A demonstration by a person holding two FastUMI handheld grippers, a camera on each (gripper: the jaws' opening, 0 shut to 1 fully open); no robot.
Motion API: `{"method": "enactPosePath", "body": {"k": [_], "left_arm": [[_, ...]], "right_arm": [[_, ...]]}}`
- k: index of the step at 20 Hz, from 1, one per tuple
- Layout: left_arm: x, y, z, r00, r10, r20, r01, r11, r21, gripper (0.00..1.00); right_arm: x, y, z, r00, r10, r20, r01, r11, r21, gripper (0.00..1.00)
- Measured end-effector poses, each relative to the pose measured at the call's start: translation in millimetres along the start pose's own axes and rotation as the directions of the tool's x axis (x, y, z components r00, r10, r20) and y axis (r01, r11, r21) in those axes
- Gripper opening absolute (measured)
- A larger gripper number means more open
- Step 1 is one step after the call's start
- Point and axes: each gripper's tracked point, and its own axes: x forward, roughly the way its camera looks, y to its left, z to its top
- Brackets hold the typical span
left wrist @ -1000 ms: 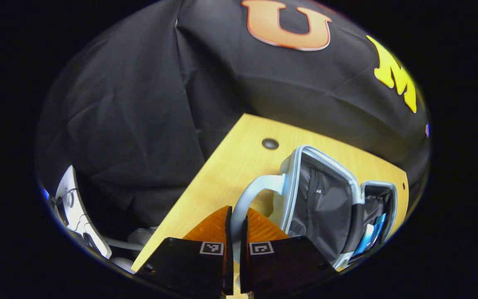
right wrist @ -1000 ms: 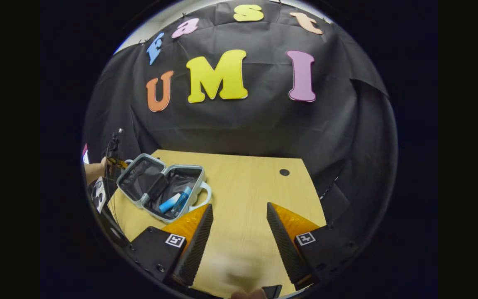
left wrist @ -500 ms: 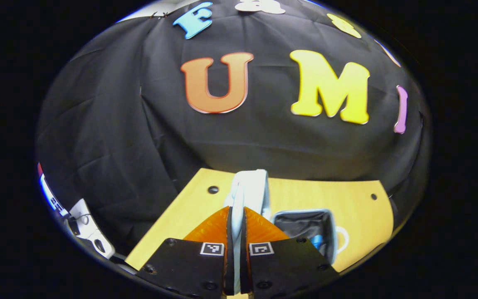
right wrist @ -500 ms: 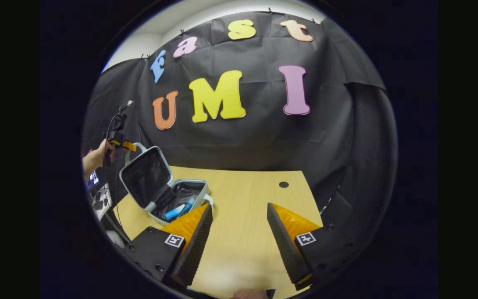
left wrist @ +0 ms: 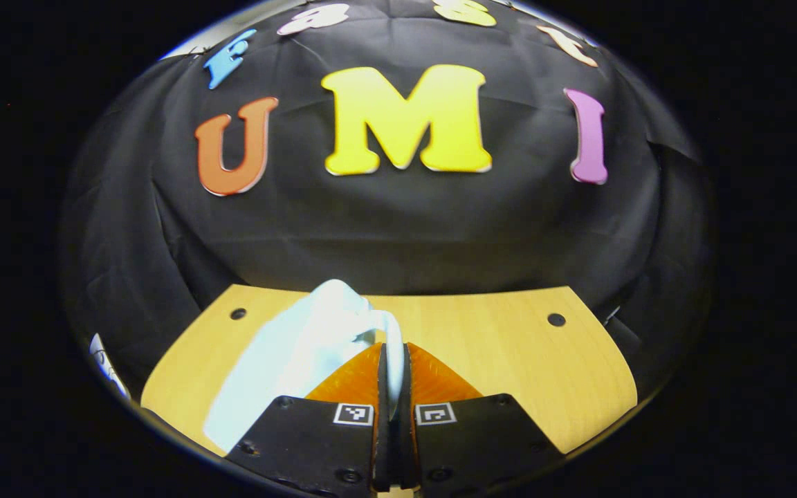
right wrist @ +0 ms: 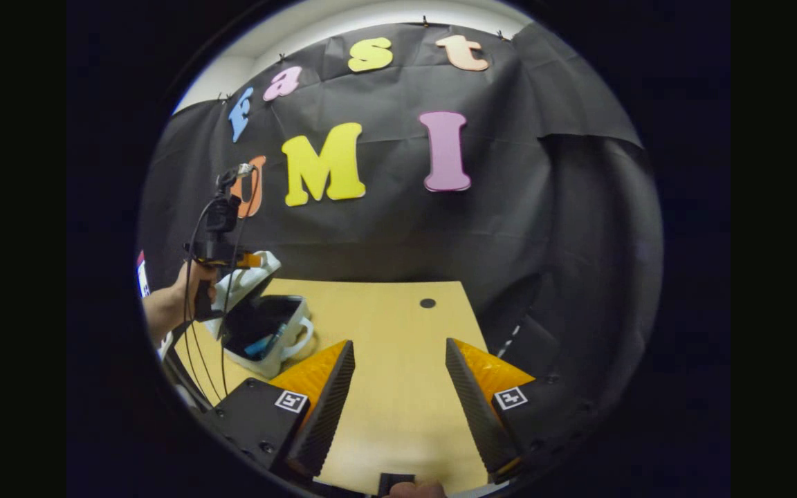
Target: First open the suitcase, pack the skin care products into it, and then close the suitcase.
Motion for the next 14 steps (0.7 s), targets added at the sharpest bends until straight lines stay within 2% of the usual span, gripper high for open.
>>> {"method": "enactPosePath", "body": {"k": [3,5,7,9,14], "left_arm": [[31,-40,-47,0.996,-0.035,-0.077,0.037,0.999,0.026,0.08],[51,-43,-65,0.993,-0.040,-0.109,0.043,0.999,0.025,0.08],[60,-47,-78,0.991,-0.049,-0.127,0.051,0.999,0.016,0.08],[59,-49,-83,0.991,-0.042,-0.127,0.049,0.997,0.053,0.08],[58,-59,-101,0.994,-0.019,-0.110,0.034,0.990,0.137,0.08]], "right_arm": [[-8,-25,-13,0.998,-0.060,-0.034,0.060,0.998,-0.007,0.80],[-13,-37,-19,0.994,-0.097,-0.051,0.096,0.995,-0.026,0.77],[-15,-43,-22,0.991,-0.119,-0.061,0.116,0.992,-0.054,0.80],[-17,-46,-22,0.989,-0.131,-0.061,0.127,0.990,-0.066,0.77],[-14,-37,-27,0.990,-0.120,-0.070,0.114,0.990,-0.081,0.80]]}}
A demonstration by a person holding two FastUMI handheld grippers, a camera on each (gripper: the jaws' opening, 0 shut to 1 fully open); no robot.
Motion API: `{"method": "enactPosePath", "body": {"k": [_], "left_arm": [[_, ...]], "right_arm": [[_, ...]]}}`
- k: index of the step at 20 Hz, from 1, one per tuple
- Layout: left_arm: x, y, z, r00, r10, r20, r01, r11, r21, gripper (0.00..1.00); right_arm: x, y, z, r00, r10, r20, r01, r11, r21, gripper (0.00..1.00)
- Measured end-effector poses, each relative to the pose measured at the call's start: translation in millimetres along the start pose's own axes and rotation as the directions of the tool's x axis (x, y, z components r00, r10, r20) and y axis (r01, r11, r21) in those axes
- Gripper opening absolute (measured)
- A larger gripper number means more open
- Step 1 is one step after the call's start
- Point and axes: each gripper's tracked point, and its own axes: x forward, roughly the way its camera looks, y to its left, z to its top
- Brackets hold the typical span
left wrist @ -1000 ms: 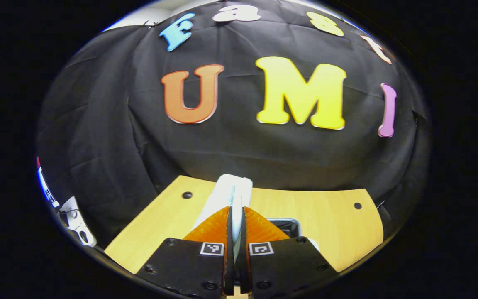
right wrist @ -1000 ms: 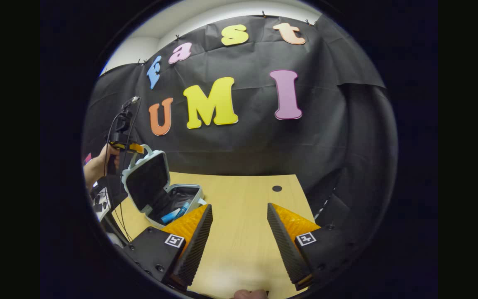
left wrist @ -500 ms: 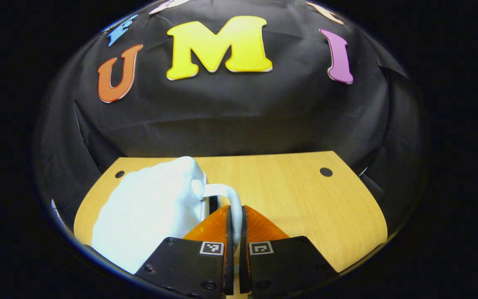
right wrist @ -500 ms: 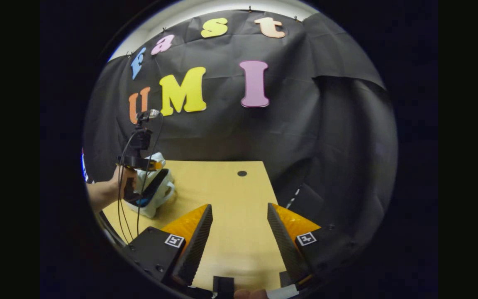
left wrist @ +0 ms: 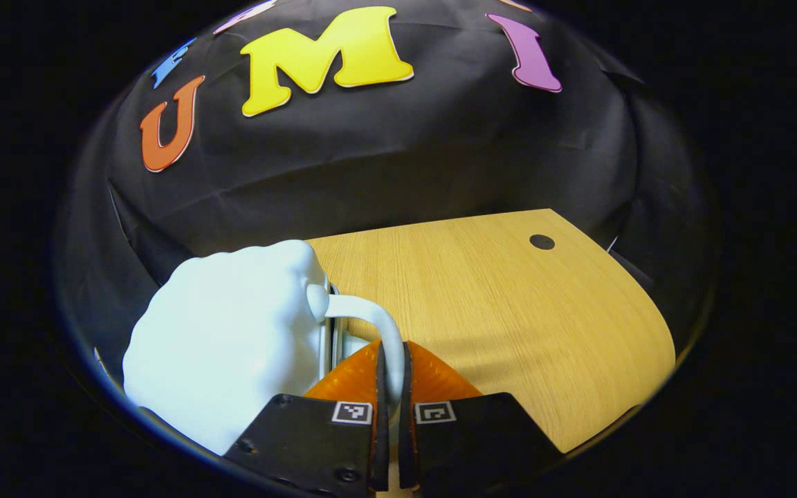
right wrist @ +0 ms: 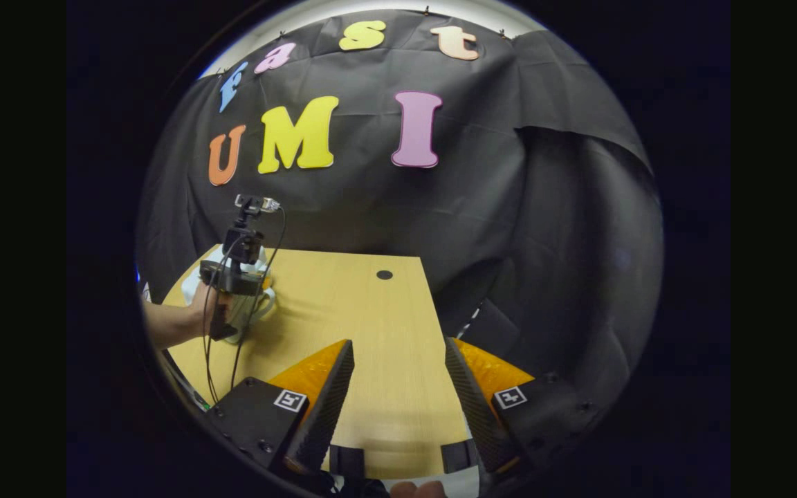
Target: First open the suitcase, pack the skin care products into it, and then close the suitcase.
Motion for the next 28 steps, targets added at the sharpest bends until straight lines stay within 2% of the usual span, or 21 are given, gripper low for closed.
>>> {"method": "enactPosePath", "body": {"k": [3,5,7,8,9,10,12,15,19,23,25,28], "left_arm": [[4,-5,-6,0.999,0.022,0.032,-0.022,1.000,-0.006,0.13],[8,-11,-12,0.999,0.019,0.038,-0.019,1.000,-0.019,0.23],[5,-23,-11,0.998,0.000,0.070,0.001,1.000,-0.012,0.43],[0,-30,-8,0.996,-0.020,0.090,0.021,1.000,-0.010,0.63],[-6,-36,-4,0.993,-0.033,0.112,0.035,0.999,-0.014,0.75],[-15,-40,1,0.991,-0.042,0.127,0.045,0.999,-0.023,1.00],[-40,-44,14,0.983,-0.064,0.173,0.072,0.997,-0.039,0.99],[-102,-26,64,0.952,-0.040,0.303,0.067,0.995,-0.077,0.98],[-187,8,139,0.891,0.008,0.454,0.052,0.991,-0.120,0.98],[-243,39,167,0.842,0.074,0.534,0.005,0.990,-0.144,0.98],[-253,50,161,0.840,0.116,0.530,-0.032,0.986,-0.165,0.98],[-266,59,154,0.841,0.140,0.523,-0.046,0.981,-0.189,0.98]], "right_arm": [[1,6,-1,1.000,0.012,-0.005,-0.012,1.000,0.002,0.80],[1,10,-1,1.000,0.018,-0.009,-0.018,1.000,0.007,0.80],[2,14,2,1.000,0.024,-0.003,-0.024,1.000,0.000,0.80],[2,17,3,1.000,0.027,0.005,-0.027,1.000,-0.012,0.80],[3,20,7,0.999,0.032,0.012,-0.032,0.999,-0.022,0.79],[3,23,11,0.999,0.040,0.022,-0.039,0.999,-0.026,0.79],[8,33,25,0.997,0.059,0.057,-0.058,0.998,-0.021,0.80],[17,49,70,0.982,0.082,0.173,-0.081,0.997,-0.018,0.80],[23,82,143,0.930,0.121,0.347,-0.126,0.992,-0.008,0.80],[22,114,187,0.884,0.138,0.446,-0.152,0.988,-0.003,0.78],[19,126,191,0.873,0.144,0.465,-0.159,0.987,-0.006,0.81],[13,142,185,0.869,0.177,0.462,-0.185,0.982,-0.027,0.79]]}}
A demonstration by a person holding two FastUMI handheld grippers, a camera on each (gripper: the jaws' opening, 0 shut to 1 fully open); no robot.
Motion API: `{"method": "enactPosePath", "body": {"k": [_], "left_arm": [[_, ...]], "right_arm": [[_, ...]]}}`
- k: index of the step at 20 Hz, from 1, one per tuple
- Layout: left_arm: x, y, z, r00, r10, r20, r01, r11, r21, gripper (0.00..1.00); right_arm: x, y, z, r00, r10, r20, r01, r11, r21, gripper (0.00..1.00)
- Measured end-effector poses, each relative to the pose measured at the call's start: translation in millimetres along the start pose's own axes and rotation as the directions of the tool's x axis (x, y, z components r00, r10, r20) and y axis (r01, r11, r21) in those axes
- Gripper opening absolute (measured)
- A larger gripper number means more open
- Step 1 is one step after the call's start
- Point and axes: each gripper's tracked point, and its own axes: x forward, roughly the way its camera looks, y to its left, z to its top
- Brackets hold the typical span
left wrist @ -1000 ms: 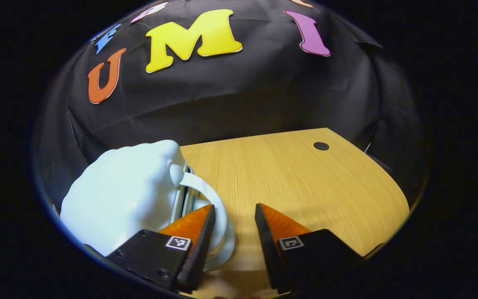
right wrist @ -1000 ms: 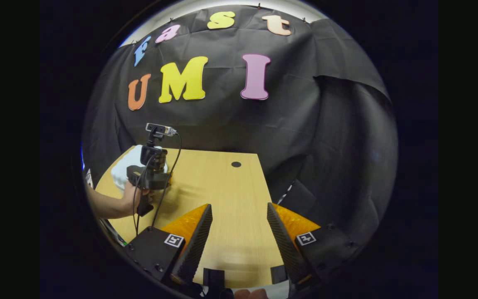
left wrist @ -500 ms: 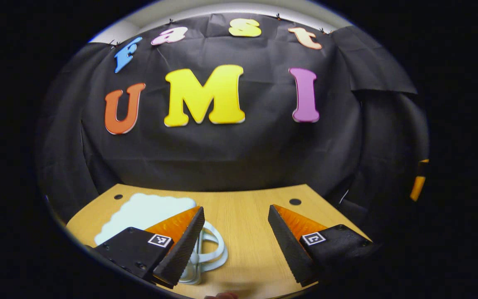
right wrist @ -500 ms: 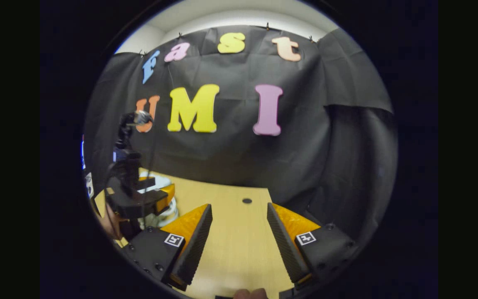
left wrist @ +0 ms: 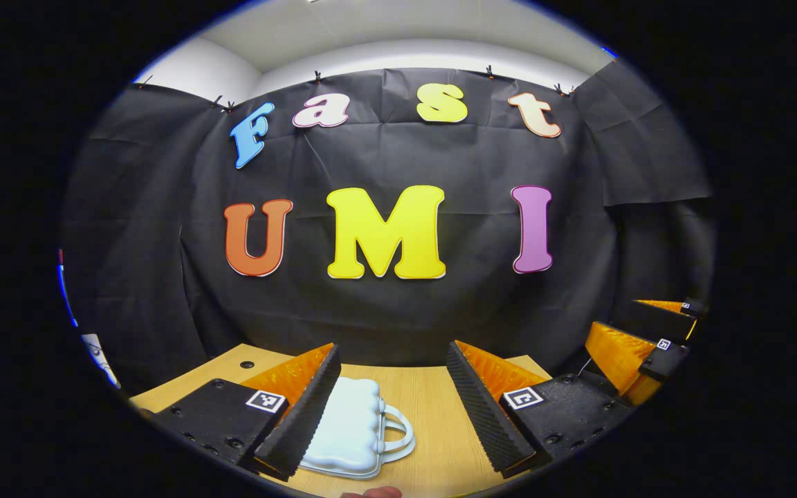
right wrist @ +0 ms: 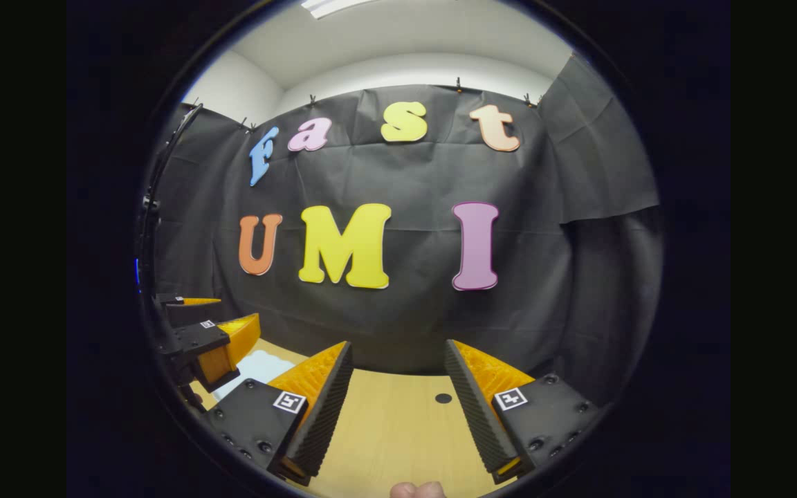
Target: First open the suitcase, pack the skin care products into it, and then close the suitcase.
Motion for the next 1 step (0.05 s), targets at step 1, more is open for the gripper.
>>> {"method": "enactPosePath", "body": {"k": [1], "left_arm": [[-3.0,2.7,0.9,1.000,0.005,-0.002,-0.005,1.000,-0.001,0.98]], "right_arm": [[-2.2,1.5,-0.3,1.000,-0.001,0.001,0.001,1.000,-0.007,0.80]]}}
